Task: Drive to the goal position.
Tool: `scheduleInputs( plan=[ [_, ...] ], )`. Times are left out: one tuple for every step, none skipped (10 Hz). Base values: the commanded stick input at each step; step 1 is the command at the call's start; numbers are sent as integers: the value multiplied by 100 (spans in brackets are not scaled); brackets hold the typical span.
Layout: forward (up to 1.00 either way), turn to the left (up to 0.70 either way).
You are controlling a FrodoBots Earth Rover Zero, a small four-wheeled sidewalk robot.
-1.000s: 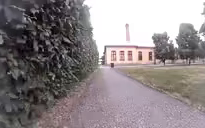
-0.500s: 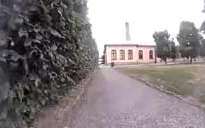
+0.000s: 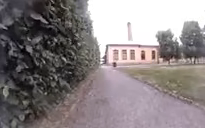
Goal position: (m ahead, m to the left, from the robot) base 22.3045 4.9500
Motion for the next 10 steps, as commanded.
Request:
scheduleInputs(
  plan=[
    [85, 1],
    [85, 1],
    [85, 1],
    [85, 1],
    [85, 1],
    [85, 1],
    [85, 1],
    [85, 1],
    [85, 1],
    [85, 1]
  ],
)
